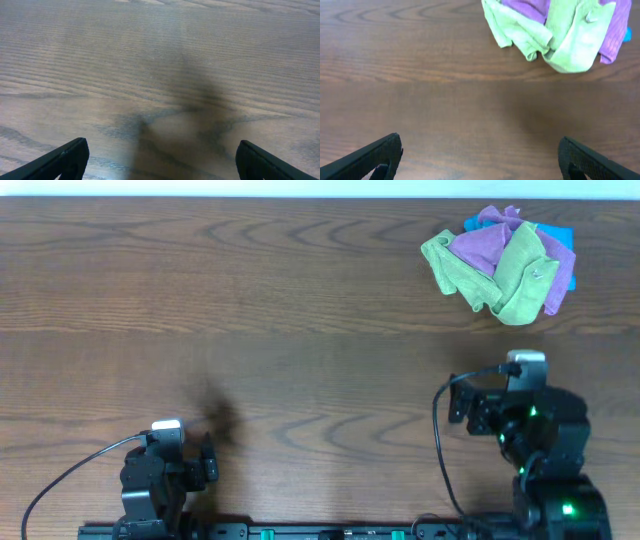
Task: Fold the cloth
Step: 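Reach the right gripper toward the cloth pile at upper right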
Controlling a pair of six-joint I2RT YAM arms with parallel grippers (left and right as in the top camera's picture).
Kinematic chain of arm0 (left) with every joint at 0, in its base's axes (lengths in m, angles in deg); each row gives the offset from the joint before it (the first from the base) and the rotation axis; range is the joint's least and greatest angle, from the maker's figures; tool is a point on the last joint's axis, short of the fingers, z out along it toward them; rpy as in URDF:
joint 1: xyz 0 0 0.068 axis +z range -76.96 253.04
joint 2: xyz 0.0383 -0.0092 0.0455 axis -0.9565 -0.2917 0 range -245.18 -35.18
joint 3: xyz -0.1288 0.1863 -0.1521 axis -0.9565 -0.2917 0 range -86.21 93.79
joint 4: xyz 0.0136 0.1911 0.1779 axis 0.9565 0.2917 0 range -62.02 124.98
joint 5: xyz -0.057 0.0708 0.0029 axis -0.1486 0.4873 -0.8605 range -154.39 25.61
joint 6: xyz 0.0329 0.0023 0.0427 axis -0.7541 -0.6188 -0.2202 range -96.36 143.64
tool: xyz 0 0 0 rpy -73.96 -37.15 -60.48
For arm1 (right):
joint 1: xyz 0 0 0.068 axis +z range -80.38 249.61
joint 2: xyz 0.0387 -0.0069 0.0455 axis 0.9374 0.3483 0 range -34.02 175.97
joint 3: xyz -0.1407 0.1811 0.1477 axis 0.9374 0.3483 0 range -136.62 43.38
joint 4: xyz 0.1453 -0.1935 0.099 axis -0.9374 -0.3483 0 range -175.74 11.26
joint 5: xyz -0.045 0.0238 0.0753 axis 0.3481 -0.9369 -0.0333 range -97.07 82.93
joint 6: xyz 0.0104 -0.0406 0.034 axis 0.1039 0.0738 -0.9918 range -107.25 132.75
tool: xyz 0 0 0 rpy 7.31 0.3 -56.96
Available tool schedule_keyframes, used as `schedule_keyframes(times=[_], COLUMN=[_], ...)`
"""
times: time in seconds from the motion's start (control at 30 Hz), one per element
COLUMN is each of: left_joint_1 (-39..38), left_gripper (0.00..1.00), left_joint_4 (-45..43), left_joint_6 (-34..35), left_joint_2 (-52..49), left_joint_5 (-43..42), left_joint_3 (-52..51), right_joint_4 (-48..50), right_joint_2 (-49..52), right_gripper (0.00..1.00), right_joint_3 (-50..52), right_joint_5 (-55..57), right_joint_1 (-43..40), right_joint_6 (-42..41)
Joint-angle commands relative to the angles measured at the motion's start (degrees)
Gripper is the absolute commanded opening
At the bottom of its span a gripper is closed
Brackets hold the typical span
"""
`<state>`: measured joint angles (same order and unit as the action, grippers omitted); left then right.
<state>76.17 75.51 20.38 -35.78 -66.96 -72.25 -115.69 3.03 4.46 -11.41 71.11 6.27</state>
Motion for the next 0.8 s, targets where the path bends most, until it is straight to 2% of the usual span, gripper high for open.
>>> schedule_keyframes(times=[0.0,0.33,0.77], left_joint_1=[-0.33,-0.33,-0.33], left_gripper=[0.95,0.95,0.95], left_joint_4=[3.45,3.45,3.45], left_joint_6=[-1.46,-1.46,-1.46], left_joint_2=[0.39,0.39,0.39], left_joint_5=[1.68,1.68,1.68], left_joint_3=[-0.74,-0.74,-0.74], right_joint_4=[-0.07,3.08,13.94], right_joint_2=[2.71,6.19,11.32], right_gripper=[0.99,0.99,0.99], right_joint_3=[-3.67,-9.27,-9.31], right_joint_5=[-0.87,5.46,5.66], right_joint_1=[-0.35,-0.35,-0.35], right_joint_6=[-0.92,-1.18,-3.32])
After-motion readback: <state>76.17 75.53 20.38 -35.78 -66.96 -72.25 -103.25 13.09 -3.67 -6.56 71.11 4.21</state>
